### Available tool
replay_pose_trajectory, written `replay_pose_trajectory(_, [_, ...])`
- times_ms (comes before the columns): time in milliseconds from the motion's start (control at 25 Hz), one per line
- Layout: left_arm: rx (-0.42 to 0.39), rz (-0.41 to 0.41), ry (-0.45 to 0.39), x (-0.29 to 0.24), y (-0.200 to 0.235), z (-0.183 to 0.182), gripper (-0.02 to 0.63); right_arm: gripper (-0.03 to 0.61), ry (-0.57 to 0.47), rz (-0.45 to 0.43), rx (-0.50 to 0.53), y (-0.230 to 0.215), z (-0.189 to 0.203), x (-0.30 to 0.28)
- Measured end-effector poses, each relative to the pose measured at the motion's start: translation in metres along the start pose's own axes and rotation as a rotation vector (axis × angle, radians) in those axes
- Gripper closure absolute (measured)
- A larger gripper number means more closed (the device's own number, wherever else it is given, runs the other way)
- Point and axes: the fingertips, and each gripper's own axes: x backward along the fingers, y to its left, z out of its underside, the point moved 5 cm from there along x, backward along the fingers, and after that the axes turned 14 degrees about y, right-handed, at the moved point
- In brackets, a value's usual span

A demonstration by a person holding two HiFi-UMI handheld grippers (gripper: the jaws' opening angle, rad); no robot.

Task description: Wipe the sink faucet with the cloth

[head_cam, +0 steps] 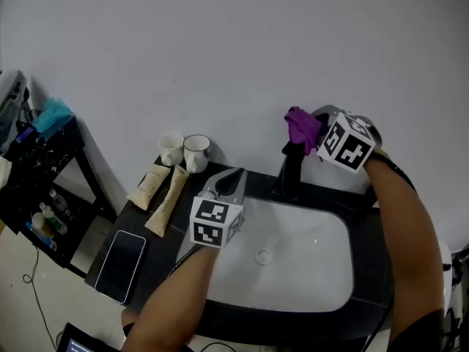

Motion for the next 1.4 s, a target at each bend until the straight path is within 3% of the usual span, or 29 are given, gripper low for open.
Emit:
replay_pose_trajectory(360, [0.025,0.015,0.007,-0.004,0.002,0.001,0.597,0.525,-0.026,0.007,0.028,0.006,-0.002,-0.006])
replay_pose_trajectory(720, [0.035,0.030,0.015,-0.005,0.000,0.002,0.597,0.532,-0.031,-0.060,0.020,0.005,-0.004,-0.006])
replay_pose_trajectory(1080, [0.032,0.033,0.032,-0.005,0.000,0.004,0.597,0.535,-0.078,-0.090,0.181,0.024,-0.027,0.019])
replay_pose_trajectory(1400, [0.017,0.036,0.049,-0.005,-0.002,0.006,0.597,0.535,-0.114,-0.102,0.203,0.035,-0.035,0.032])
